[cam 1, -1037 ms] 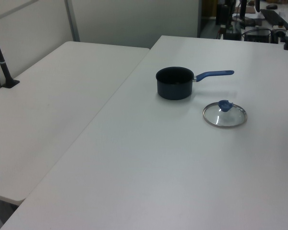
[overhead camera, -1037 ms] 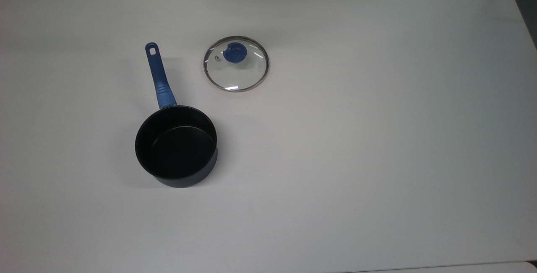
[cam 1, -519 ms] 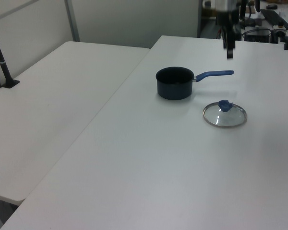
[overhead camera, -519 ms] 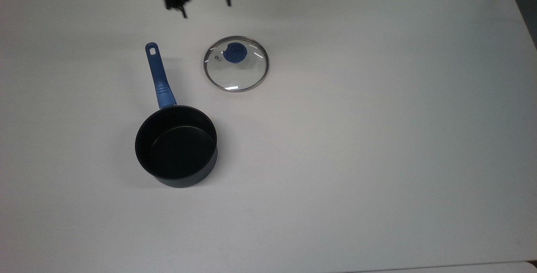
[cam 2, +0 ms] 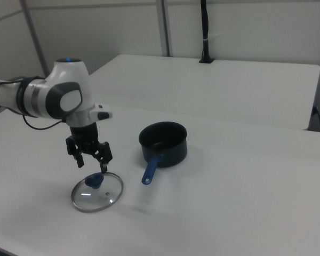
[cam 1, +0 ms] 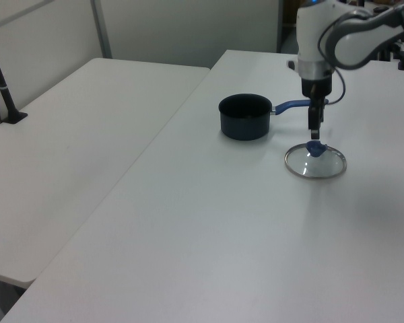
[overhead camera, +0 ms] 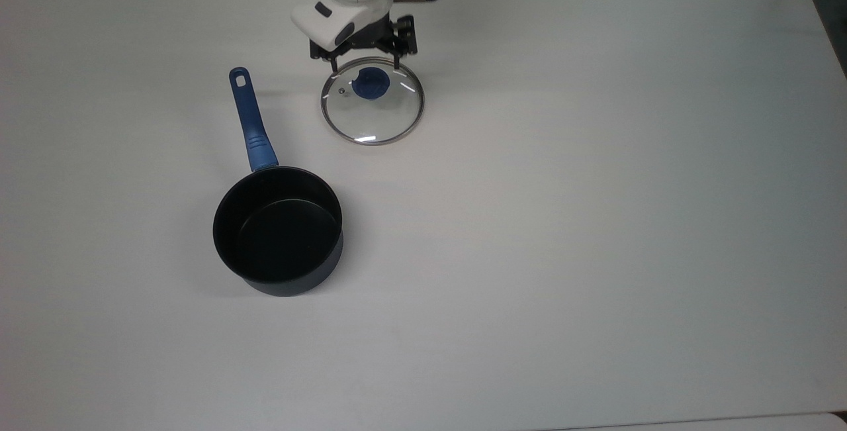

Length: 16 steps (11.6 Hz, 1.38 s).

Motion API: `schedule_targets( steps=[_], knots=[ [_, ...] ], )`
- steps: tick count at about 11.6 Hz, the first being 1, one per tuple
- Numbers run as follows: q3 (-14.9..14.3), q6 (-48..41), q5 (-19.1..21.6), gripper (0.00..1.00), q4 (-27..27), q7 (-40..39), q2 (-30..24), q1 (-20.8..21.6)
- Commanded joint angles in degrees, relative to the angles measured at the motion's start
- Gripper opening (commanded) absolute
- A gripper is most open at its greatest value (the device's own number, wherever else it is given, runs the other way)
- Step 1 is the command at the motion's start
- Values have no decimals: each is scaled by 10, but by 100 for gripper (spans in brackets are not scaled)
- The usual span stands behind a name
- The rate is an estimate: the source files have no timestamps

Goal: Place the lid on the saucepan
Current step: 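Move the gripper down over the blue knob of the glass lid, then close the gripper on the blue knob of the glass lid, then lift the glass lid and carry it over the saucepan rim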

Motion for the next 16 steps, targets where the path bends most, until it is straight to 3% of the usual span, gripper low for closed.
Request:
schedule_targets(
  steps=[1,3,5,6,8,9,11,16],
  knots=[
    [3,97,27,98,-63,97,0,0],
    [3,101,28,98,-61,134,20,0],
    [3,105,27,86,-60,134,34,0],
    [3,106,27,69,-59,134,37,1],
    [4,104,28,19,-58,139,37,2],
    [4,104,29,0,-57,158,35,2],
    [5,95,29,0,-45,163,27,1],
    [-5,11,32,0,133,141,18,-24]
  ],
)
